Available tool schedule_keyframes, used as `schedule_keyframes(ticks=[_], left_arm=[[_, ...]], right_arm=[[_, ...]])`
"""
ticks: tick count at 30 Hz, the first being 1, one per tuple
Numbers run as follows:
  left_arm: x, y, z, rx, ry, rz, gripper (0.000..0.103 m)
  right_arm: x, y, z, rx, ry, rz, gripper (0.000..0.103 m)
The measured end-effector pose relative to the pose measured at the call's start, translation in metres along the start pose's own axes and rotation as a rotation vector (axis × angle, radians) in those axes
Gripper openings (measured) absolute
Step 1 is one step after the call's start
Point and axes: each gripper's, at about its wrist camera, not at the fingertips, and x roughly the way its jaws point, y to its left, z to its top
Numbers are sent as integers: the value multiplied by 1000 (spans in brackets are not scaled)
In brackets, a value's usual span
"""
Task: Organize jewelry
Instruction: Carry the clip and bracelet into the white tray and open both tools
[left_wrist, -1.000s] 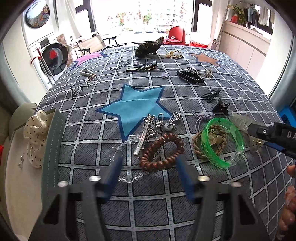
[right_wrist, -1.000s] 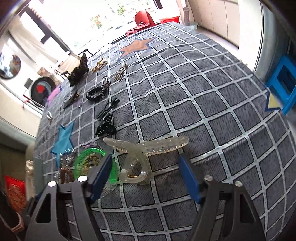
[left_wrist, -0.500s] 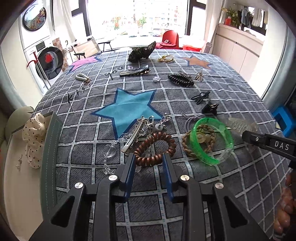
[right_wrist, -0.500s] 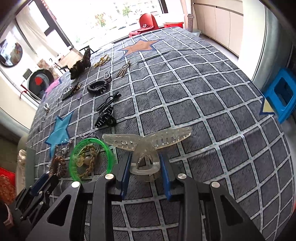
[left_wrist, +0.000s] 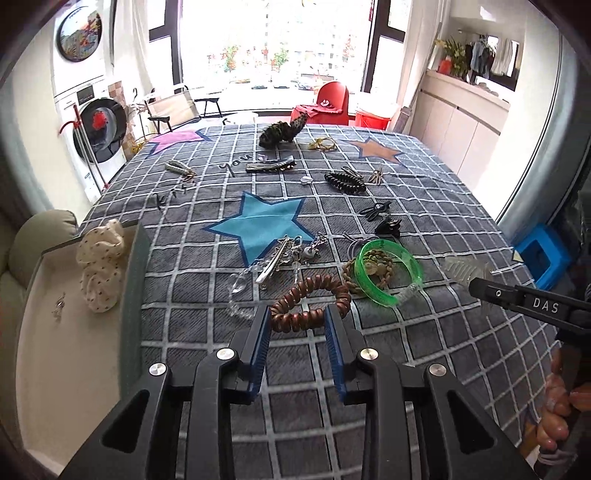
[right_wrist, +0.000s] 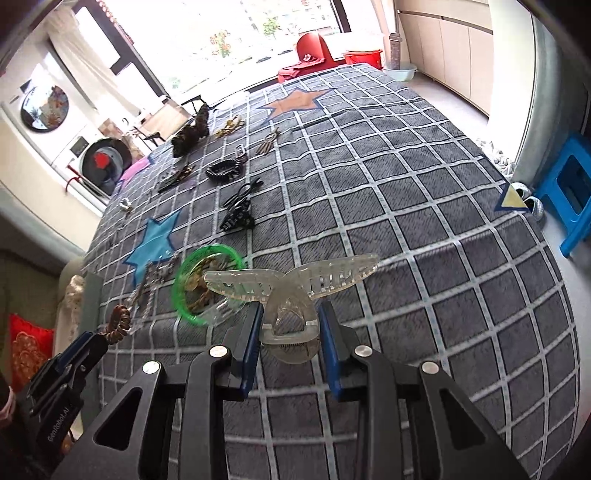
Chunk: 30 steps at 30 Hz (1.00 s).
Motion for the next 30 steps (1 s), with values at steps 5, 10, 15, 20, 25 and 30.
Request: schedule_keyframes(ticks=[5,10,15,20,25,30], left_arm=[[-23,10,-8,-26,-25,-5,32],[-42,23,-14,-45,-52,-5,32],[-58,45,-20,-82,-84,7,32],[-73,75,-24,-130,-116,30,32],[-83,116,-30,-195,-142,79,32],[-82,163,-40,-274,-140,148,32]], right_arm=[[-11,10,-12,-21,0,20,33],[-23,27,-19,-57,-4,47,33],[-32,58,-24,-118,-15,75,33],[-34,99,-28,-189,-15,114,33],[-29,152,-34,-278,0,167,33],[-16,206,-43,-371,33,220,33]])
